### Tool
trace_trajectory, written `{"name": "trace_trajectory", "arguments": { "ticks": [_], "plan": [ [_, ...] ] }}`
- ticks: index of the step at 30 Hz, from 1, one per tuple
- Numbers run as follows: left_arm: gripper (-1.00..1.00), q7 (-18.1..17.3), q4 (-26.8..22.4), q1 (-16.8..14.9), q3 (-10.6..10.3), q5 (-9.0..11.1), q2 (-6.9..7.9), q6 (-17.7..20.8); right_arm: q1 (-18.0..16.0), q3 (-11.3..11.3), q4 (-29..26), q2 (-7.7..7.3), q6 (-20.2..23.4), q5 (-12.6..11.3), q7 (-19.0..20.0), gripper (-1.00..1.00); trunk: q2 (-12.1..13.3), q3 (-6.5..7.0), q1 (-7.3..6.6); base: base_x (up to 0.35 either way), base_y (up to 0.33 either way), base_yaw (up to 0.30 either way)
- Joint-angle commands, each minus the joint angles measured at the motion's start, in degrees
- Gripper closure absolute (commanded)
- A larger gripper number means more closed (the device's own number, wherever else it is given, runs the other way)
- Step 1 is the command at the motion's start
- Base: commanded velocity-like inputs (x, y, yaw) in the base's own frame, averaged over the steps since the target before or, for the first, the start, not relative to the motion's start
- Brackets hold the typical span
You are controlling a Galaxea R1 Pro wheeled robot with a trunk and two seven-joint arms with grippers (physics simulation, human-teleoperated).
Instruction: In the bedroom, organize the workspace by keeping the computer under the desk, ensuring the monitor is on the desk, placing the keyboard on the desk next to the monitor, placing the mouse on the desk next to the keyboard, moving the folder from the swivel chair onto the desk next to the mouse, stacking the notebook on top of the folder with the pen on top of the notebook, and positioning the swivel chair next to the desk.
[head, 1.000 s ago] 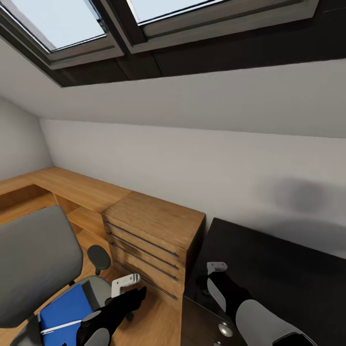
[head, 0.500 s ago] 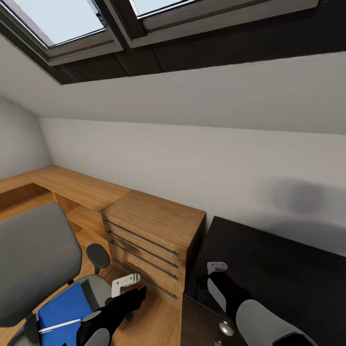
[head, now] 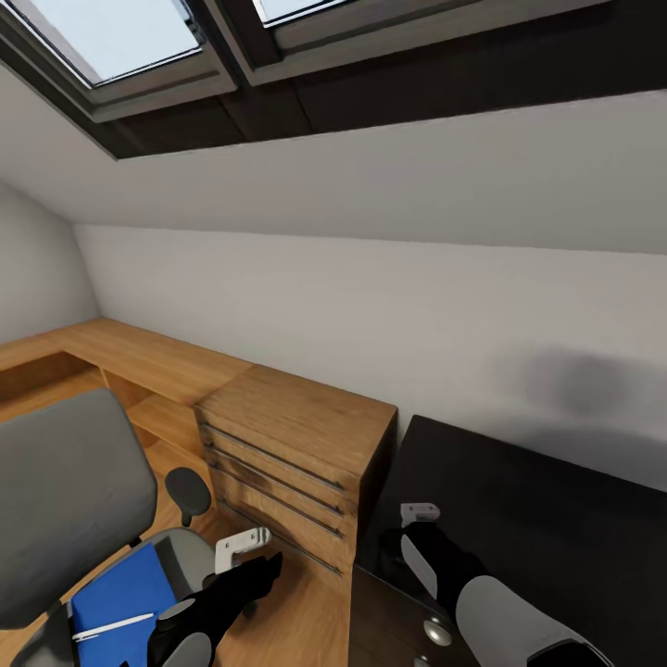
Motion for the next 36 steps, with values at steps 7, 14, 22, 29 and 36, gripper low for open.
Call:
{"name": "trace_trajectory", "arguments": {
  "ticks": [7, 14, 22, 29, 36],
  "plan": [
    [-1.00, 0.5, -0.1, -0.1, -0.1, 0.3, 0.03, 0.1, 0.0, 0.5, -0.1, -0.30, 0.3, -0.6, -0.5, -1.00, -1.7, -0.79, 0.88, 0.000, 0.000, 0.000],
    [-1.00, 0.6, -0.1, -0.1, 0.1, 0.3, 0.10, 0.1, 0.0, 0.5, -0.1, -0.32, 0.3, -0.7, -0.5, -1.00, -2.9, -1.33, 1.54, 0.000, 0.000, 0.000],
    [-1.00, 0.6, -0.1, -0.1, 0.2, 0.3, 0.12, 0.1, 0.0, 0.5, -0.1, -0.33, 0.3, -0.6, -0.5, -1.00, -2.9, -1.33, 1.54, 0.000, 0.000, 0.000],
    [-1.00, 0.6, -0.1, -0.1, 0.2, 0.3, 0.12, 0.1, 0.0, 0.5, -0.2, -0.33, 0.3, -0.6, -0.6, 1.00, -2.9, -1.33, 1.54, 0.000, 0.000, 0.000],
    [-1.00, 0.6, -0.1, -0.1, 0.1, 0.3, 0.12, 0.1, 0.0, 0.5, -0.7, -0.34, 0.3, -0.6, -0.4, 1.00, -2.9, -1.33, 1.54, 0.000, 0.000, 0.000]
  ]
}}
